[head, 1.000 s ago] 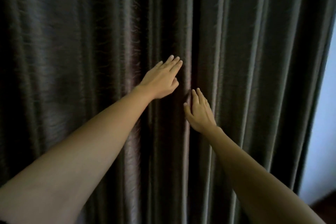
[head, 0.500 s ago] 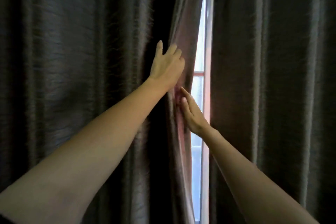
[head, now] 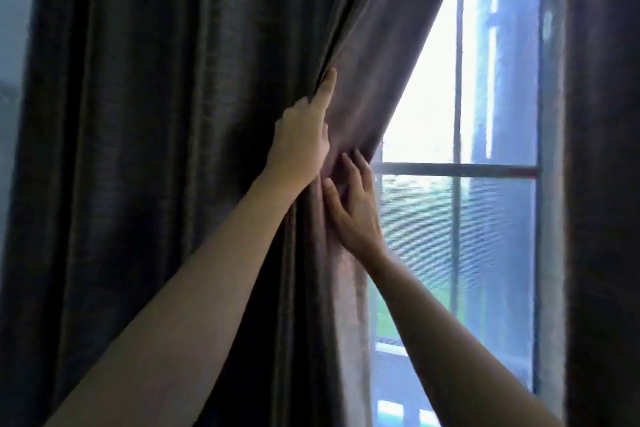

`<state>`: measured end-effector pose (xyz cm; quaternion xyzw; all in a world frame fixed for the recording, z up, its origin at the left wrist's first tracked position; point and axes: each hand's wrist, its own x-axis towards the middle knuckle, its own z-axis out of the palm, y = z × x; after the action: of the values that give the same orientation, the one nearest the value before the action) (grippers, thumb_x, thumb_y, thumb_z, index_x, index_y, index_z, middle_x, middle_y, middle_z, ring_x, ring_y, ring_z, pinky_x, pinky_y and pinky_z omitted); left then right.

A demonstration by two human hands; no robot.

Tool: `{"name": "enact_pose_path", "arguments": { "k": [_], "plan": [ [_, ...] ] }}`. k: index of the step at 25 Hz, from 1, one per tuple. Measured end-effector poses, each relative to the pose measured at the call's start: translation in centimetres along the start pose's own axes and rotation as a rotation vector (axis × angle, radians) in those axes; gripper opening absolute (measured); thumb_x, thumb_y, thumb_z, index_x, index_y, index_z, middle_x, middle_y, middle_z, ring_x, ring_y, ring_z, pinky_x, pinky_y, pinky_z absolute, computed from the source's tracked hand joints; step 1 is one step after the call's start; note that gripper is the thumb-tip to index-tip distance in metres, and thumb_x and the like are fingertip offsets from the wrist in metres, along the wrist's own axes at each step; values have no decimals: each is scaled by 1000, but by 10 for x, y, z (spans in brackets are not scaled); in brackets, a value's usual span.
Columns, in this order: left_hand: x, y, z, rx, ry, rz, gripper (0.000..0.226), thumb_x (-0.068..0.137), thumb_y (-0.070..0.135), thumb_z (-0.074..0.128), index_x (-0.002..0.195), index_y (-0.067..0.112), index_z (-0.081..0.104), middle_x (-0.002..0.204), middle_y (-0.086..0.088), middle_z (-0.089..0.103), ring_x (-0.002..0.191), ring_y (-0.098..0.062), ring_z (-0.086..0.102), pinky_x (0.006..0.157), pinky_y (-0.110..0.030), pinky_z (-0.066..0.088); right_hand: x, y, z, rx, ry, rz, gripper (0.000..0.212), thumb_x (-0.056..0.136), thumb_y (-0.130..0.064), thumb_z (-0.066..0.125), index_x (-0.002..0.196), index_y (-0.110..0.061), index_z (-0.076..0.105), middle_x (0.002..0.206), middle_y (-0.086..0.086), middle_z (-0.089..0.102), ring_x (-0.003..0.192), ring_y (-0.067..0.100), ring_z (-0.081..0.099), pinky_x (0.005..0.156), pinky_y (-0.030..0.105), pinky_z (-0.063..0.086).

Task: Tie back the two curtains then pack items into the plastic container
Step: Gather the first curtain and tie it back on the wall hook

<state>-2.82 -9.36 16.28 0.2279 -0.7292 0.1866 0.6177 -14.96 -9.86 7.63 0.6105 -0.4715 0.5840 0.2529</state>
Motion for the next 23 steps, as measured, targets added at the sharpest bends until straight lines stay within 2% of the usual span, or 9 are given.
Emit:
{"name": "enact_pose_path", "arguments": {
  "k": [2, 5, 7, 9, 11, 14, 16, 19, 23],
  "plan": [
    [4, -25, -7, -44, 4, 2, 69, 90, 7, 54, 148, 23, 19, 110, -16, 61, 102, -29, 59, 97, -33, 43, 3, -6, 21, 97, -10, -15, 69, 88, -44, 48, 145, -10, 28, 154, 9, 22, 142, 15, 20, 116, 28, 19],
    [4, -59, -17, -51, -13, -52, 70, 90, 7, 56, 148, 25, 20, 112, -11, 62, 103, -19, 60, 98, -19, 38, 6, -15, 49, 198, -67, -41, 78, 86, -47, 51, 148, -11, 19, 157, 7, 15, 140, 4, 12, 114, 21, 15],
    [2, -76, -24, -30, -22, -77, 70, 90, 7, 56, 148, 25, 19, 105, -9, 62, 95, -17, 60, 96, -19, 40, 7, -21, 67, 236, -105, -60, 82, 84, -48, 52, 148, -13, 16, 158, 6, 11, 142, 8, 10, 115, 24, 15],
    [2, -90, -33, 16, -25, -98, 70, 90, 8, 57, 147, 24, 20, 86, -7, 57, 77, -15, 55, 91, -25, 46, 11, -29, 85, 291, -136, -56, 85, 83, -49, 53, 149, -13, 13, 158, 6, 8, 144, 14, 10, 116, 28, 15],
    [4, -104, -42, 57, -36, -124, 70, 90, 8, 57, 147, 25, 20, 77, -11, 53, 74, -19, 55, 87, -27, 47, 16, -40, 104, 341, -166, -40, 85, 84, -48, 55, 149, -14, 12, 158, 5, 6, 145, 15, 9, 118, 31, 16],
    [11, -126, -53, 114, -46, -129, 71, 90, 9, 57, 147, 26, 20, 65, 8, 41, 69, -10, 47, 81, -22, 44, 23, -54, 132, 389, -172, -47, 86, 82, -50, 54, 149, -14, 12, 158, 6, 4, 145, 17, 8, 119, 35, 16],
    [12, -145, -59, 137, -30, -107, 72, 89, 9, 58, 147, 26, 19, 71, 5, 49, 74, -9, 50, 82, -21, 43, 27, -64, 151, 418, -168, -57, 89, 80, -54, 52, 149, -14, 13, 158, 6, 5, 145, 17, 8, 118, 32, 14],
    [9, -180, -69, 169, -2, -109, 72, 89, 8, 59, 147, 23, 19, 95, -14, 65, 85, -15, 61, 89, -21, 44, 30, -77, 181, 450, -197, -59, 92, 78, -54, 54, 149, -15, 11, 158, 4, 5, 145, 14, 7, 115, 24, 11],
    [10, -230, -87, 243, 31, -101, 71, 88, 7, 60, 146, 22, 22, 85, -15, 60, 84, -26, 62, 83, -24, 44, 38, -97, 232, 436, -248, -111, 98, 75, -65, 51, 150, -17, 8, 159, 0, -1, 145, 14, 5, 115, 26, 10]
  ]
}}
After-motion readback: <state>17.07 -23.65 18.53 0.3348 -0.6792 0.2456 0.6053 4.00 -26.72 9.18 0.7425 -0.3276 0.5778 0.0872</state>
